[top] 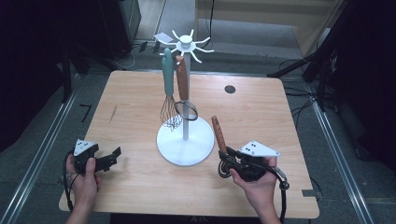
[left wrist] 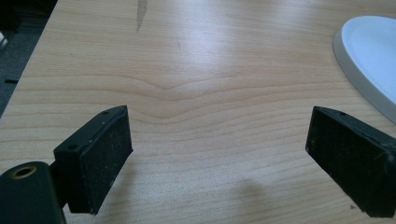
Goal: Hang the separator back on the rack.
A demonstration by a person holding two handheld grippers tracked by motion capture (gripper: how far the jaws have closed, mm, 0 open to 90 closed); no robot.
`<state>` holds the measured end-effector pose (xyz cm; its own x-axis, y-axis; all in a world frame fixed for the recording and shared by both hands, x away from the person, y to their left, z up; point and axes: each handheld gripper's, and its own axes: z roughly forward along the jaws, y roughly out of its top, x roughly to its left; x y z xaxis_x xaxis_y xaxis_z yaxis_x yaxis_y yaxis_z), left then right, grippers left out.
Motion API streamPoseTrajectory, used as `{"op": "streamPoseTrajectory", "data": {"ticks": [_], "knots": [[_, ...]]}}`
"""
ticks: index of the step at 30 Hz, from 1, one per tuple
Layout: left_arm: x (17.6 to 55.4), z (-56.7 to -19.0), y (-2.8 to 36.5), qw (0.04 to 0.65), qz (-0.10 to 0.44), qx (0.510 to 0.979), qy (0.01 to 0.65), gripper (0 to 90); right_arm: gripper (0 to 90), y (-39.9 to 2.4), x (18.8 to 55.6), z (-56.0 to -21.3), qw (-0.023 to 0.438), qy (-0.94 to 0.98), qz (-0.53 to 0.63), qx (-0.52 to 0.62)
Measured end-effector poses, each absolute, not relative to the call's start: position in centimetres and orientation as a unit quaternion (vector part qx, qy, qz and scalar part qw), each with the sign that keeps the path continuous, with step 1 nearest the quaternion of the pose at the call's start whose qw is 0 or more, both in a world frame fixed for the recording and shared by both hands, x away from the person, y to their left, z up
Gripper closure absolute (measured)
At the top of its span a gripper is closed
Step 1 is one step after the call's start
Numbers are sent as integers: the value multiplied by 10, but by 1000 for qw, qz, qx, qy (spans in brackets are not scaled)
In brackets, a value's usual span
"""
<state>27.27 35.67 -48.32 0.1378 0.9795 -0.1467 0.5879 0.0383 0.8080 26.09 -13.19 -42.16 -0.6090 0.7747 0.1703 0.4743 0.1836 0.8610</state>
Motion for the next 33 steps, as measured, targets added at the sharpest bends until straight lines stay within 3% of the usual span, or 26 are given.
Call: {"op": "streamPoseTrajectory", "data": {"ticks": [14,19,33], "knots": [[271,-484,353,383,256,654,599,72,717,-135,256,-404,178,728,518,412],[271,-484,354,387,252,653,600,20,717,-135,257,-400,175,723,525,414],[271,-484,352,380,256,658,598,18,716,-125,259,-389,176,714,544,404]]}}
